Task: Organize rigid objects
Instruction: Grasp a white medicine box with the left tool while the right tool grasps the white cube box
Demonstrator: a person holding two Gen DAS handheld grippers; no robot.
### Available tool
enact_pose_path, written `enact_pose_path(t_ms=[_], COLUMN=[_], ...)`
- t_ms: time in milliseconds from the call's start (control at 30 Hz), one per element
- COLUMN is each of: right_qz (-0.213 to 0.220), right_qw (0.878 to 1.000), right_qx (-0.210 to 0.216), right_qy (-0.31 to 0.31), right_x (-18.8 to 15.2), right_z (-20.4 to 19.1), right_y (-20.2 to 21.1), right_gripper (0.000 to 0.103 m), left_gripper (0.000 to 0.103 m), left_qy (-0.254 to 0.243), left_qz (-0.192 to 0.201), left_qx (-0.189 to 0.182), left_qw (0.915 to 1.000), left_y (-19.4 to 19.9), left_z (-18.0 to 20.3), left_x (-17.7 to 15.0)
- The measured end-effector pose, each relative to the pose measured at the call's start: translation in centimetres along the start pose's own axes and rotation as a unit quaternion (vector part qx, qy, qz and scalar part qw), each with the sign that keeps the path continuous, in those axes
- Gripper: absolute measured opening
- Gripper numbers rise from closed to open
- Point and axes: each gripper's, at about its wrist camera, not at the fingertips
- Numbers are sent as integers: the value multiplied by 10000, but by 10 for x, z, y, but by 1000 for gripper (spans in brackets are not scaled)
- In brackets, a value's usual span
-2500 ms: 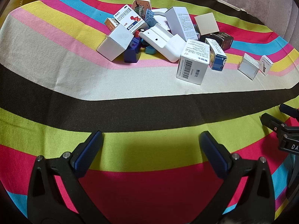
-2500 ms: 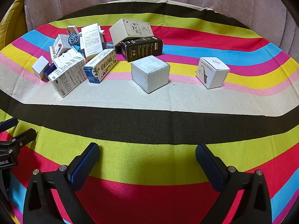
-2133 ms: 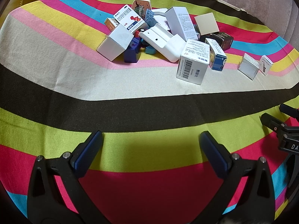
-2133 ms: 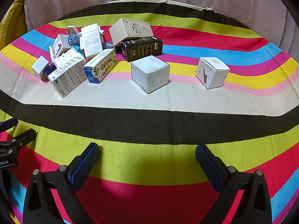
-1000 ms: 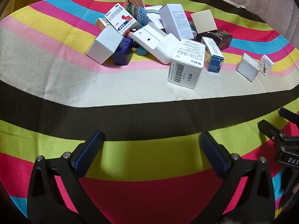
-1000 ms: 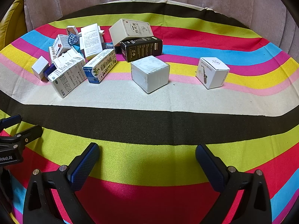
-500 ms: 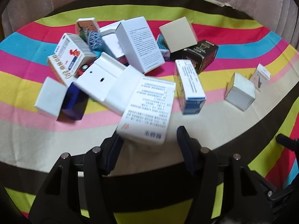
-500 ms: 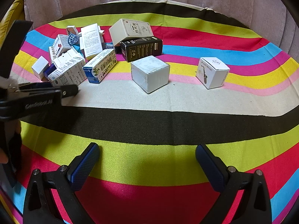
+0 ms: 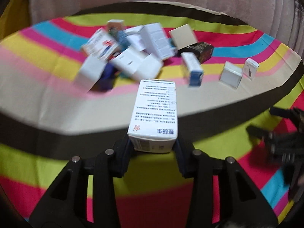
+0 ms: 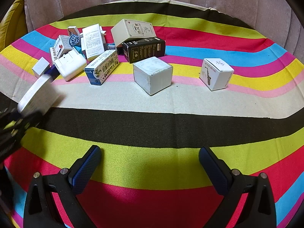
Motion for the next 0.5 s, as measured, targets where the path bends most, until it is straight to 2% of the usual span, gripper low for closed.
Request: enact_pose_path(t_ms=[100, 167, 267, 400, 500], right_qz=[0, -3, -107, -342, -397], right_qw=[10000, 10000, 9996, 9990, 9986], right_qx=[1, 10, 143, 166, 199], right_qy=[0, 0, 198, 247, 289], right_x=[0, 0, 8, 34, 61], right_z=[0, 0, 1, 6, 5], right_y=[0, 1, -3, -22, -42], right_gripper=[103, 103, 103, 103, 103], left_gripper=[45, 45, 46, 61, 64], left_qy=[305, 475, 498, 305, 317], left_qz=[-153, -112, -121, -192, -199], left_qx=[136, 111, 134, 166, 123], left_qw=[9993, 9987, 9986, 9992, 9992], left_y=[4, 8, 6, 5, 6], left_z=[-19, -29, -29, -23, -23], left_x=[-10, -13, -13, -16, -16])
Point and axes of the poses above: each gripper's, at about its wrist camera, not at the fingertips, and y roughly against the way its jaws point, z to its right, x to its top, and after that the axes turned 4 degrees about -x, right-handed
